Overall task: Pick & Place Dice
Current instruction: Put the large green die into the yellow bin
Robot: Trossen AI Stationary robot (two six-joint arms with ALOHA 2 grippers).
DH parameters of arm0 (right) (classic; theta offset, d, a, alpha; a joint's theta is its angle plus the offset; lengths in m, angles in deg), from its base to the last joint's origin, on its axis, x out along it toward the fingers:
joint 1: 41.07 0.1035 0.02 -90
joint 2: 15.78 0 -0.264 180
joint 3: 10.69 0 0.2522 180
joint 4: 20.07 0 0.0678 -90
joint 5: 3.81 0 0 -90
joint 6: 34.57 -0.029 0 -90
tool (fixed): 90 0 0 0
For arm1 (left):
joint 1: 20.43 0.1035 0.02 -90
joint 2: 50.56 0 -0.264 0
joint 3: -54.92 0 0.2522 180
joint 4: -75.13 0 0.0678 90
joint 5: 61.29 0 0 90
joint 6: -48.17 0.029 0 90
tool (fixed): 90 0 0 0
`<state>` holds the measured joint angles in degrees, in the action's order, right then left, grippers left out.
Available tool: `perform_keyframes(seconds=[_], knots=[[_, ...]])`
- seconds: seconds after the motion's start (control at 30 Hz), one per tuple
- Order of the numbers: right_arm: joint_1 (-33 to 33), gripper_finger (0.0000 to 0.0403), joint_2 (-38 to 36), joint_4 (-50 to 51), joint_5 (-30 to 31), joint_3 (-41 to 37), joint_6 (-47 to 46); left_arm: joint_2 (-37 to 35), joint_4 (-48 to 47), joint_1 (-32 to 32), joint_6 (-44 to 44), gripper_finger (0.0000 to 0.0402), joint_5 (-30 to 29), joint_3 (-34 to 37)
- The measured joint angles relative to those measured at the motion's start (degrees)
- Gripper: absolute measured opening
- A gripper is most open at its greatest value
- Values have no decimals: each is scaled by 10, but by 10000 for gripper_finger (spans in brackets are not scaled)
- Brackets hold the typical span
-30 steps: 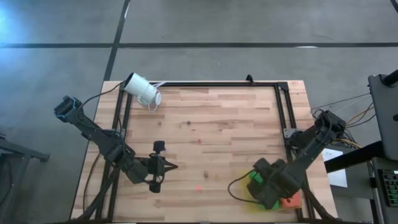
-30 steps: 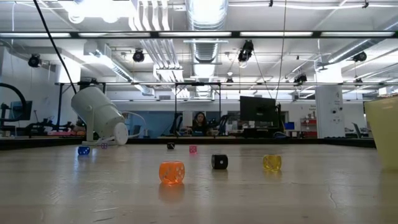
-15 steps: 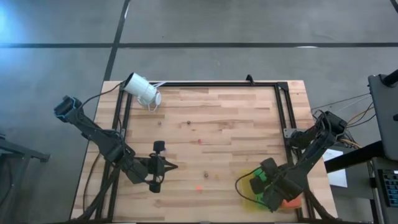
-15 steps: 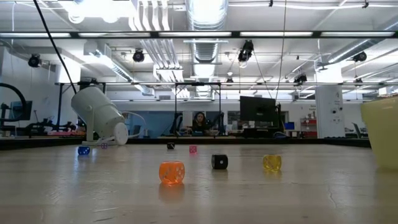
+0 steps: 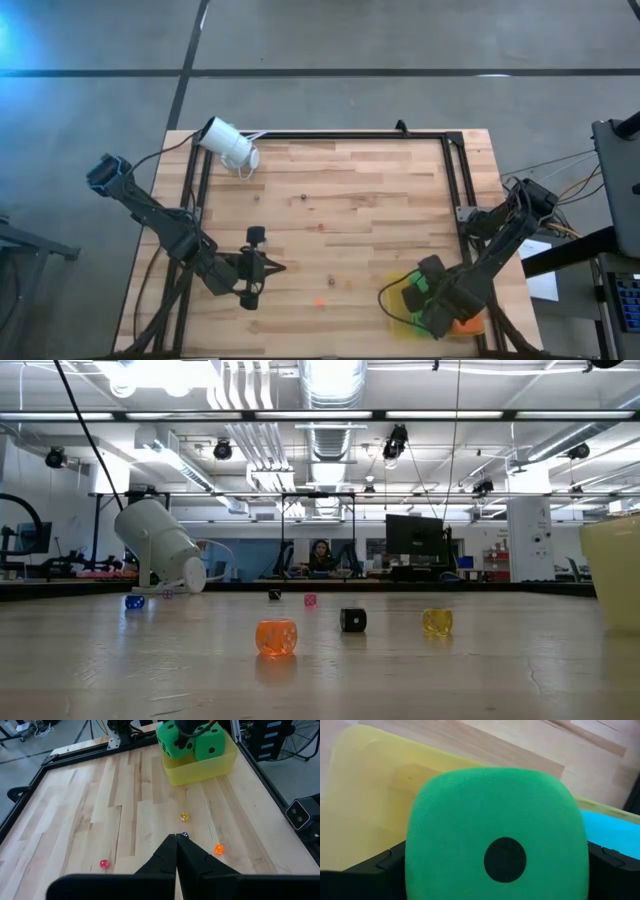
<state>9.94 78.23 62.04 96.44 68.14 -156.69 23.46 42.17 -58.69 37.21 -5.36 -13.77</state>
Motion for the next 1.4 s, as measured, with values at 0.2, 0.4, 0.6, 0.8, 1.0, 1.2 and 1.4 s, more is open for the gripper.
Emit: perform_keyframes(seconds=[0.2, 0.4, 0.6, 0.8, 1.0, 1.2, 1.4], knots=[[0, 359, 0, -3, 0, 2, 8, 0, 9, 0, 0, 6, -12, 0], [0, 359, 0, -10, 1, 2, 8, 0, 20, 0, -15, 6, -58, 0], [0, 359, 0, -12, 1, 2, 13, 0, 20, 0, -15, 6, -58, 0], [0, 359, 0, -14, 1, 2, 13, 0, 16, 0, -2, 6, -58, 0], [0, 359, 0, -14, 1, 3, 13, 0, 16, 0, 18, 6, -47, 0], [0, 359, 0, -14, 1, 3, 13, 0, 16, 0, 18, 6, -41, 0], [0, 359, 0, -14, 1, 3, 13, 0, 16, -1, 20, 6, 8, 0]])
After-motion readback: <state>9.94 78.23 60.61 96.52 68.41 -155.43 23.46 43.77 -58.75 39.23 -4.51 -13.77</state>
